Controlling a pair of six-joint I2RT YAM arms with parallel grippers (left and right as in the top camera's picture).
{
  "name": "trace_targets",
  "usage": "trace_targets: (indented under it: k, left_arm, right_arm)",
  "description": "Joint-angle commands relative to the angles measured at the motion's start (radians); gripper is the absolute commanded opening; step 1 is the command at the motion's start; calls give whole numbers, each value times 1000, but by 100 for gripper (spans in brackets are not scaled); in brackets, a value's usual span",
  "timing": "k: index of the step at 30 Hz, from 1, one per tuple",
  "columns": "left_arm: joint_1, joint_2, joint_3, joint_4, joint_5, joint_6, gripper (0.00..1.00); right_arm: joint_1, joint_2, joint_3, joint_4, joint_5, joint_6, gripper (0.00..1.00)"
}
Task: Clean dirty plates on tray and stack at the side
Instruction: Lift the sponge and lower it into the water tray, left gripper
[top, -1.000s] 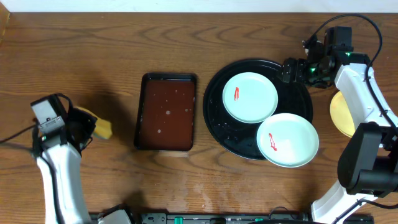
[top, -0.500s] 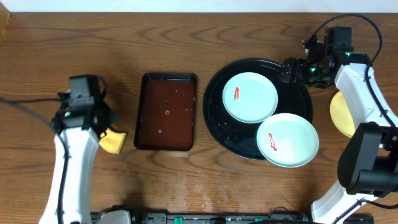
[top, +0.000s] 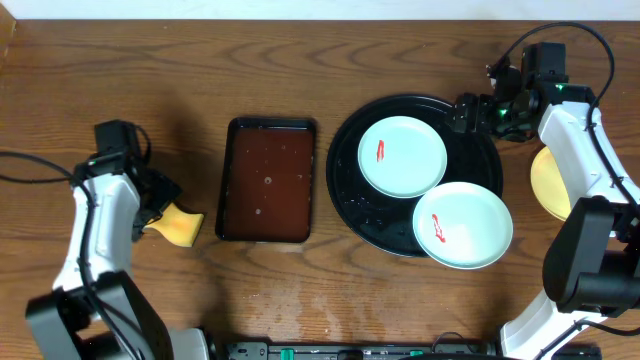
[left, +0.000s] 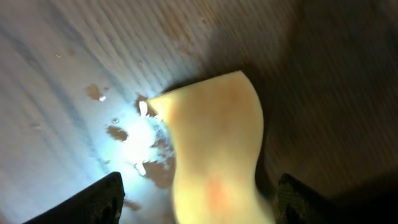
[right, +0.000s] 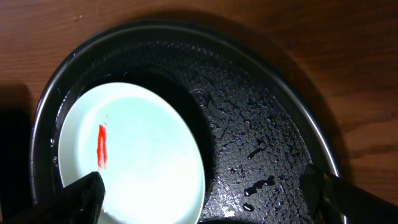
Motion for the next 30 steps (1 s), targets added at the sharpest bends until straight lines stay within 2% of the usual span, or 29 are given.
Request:
trace_targets:
  k: [1,8,10,12,14,21,26,30]
  left_arm:
    - [10,65,-45,56,90,-19,80]
    - [9,165,-55,79,95,-18,79]
    - [9,192,-56,87,95,-3,71]
    - [9,206,-56,90,95,23,49]
    - [13,199,-46,84,95,65,33]
    - [22,41,101,-59,81,87,10]
    - [-80,-123,112,-74,82,95,7]
    - [-220,-182,111,-66,81,105,7]
  right_arm:
    - [4,-21,18,0,-4,-2,99]
    - [4,-21,18,0,-4,-2,99]
    - [3,-21,18,0,-4,-2,99]
    - [4,-21,18,0,-4,-2,99]
    - [4,-21,18,0,-4,-2,99]
    - [4,-21,18,0,-4,-2,99]
    - [4,-21,18,0,-4,-2,99]
    - [4,-21,18,0,-4,-2,99]
